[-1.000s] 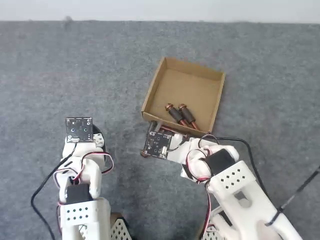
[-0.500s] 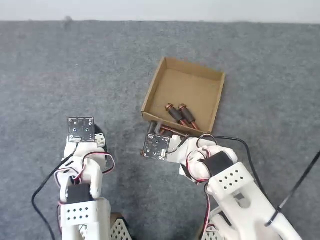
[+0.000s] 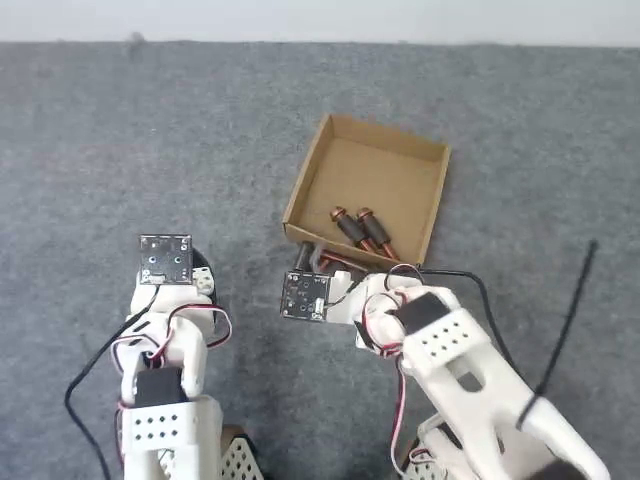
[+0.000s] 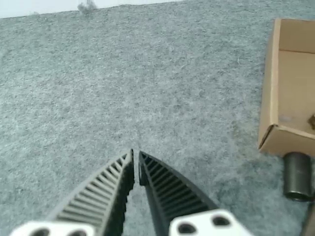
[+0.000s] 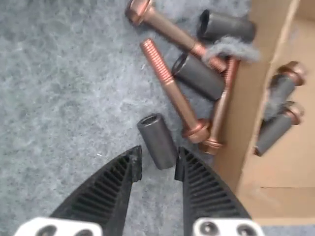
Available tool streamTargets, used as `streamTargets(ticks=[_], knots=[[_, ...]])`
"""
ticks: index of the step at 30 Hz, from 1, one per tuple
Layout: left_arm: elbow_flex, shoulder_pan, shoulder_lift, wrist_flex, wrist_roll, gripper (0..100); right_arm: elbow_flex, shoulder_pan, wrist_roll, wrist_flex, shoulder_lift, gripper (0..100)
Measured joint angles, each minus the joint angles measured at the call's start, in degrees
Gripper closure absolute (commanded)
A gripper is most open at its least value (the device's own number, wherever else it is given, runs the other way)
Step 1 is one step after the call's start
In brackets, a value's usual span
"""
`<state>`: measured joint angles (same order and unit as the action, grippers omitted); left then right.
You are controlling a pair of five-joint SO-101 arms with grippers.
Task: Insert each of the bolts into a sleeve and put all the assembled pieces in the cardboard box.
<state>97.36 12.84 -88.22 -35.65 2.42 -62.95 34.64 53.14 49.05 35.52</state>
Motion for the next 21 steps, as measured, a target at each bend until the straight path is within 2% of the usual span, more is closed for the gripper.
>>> streamTargets(ticks=[16, 21], knots=[[0.0, 0.0, 0.0, 0.0, 1.2, 99, 2.8, 0.9, 0.2, -10.1, -14.7, 89.7], [0.0, 0.0, 0.0, 0.0, 1.2, 99, 3.4, 1.1, 1.8, -10.5, -20.0, 89.7]])
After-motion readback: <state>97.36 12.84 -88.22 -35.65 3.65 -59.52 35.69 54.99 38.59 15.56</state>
